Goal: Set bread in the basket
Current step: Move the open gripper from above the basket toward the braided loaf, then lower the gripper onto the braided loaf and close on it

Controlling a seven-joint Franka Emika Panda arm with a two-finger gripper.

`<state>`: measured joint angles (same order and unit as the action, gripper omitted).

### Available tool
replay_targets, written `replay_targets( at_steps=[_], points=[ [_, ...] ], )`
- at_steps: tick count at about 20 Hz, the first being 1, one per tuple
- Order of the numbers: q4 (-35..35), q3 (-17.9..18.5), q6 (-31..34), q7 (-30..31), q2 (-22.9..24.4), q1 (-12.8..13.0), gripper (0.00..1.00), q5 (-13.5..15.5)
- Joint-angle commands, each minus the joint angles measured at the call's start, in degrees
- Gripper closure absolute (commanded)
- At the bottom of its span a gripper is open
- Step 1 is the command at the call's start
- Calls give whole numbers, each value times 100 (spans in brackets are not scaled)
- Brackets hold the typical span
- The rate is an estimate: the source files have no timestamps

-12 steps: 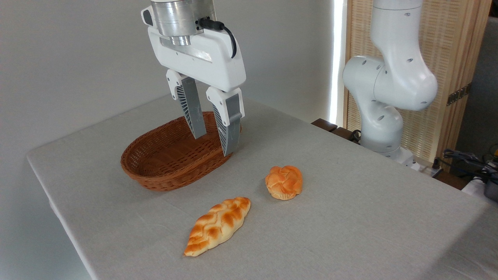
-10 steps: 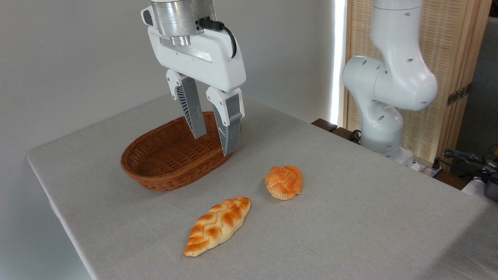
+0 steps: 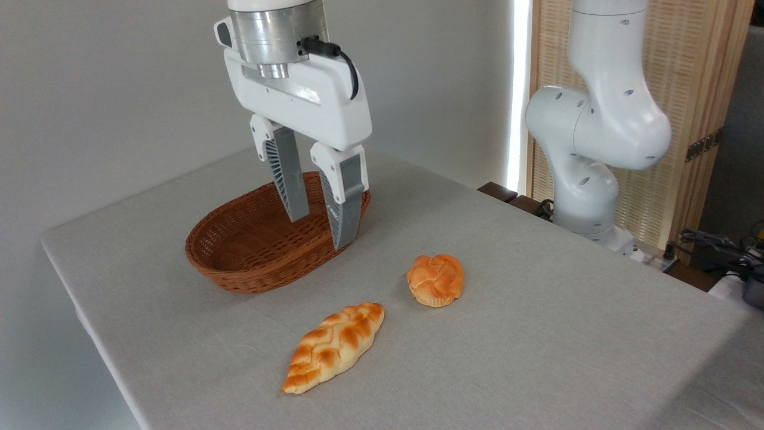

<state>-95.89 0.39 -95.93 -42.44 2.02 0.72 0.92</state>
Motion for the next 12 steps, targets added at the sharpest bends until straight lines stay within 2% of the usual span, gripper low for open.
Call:
replay_targets(
  at_steps=[1, 5, 8, 12],
  points=[
    [-455, -21, -521, -72, 0, 121, 0, 101],
    [-1360, -21, -1172, -89, 53, 139, 0, 145],
    [-2115, -21, -1725, -98, 53, 139, 0, 478],
    [-2811, -12, -2814, -133, -52, 148, 0, 471]
  ],
)
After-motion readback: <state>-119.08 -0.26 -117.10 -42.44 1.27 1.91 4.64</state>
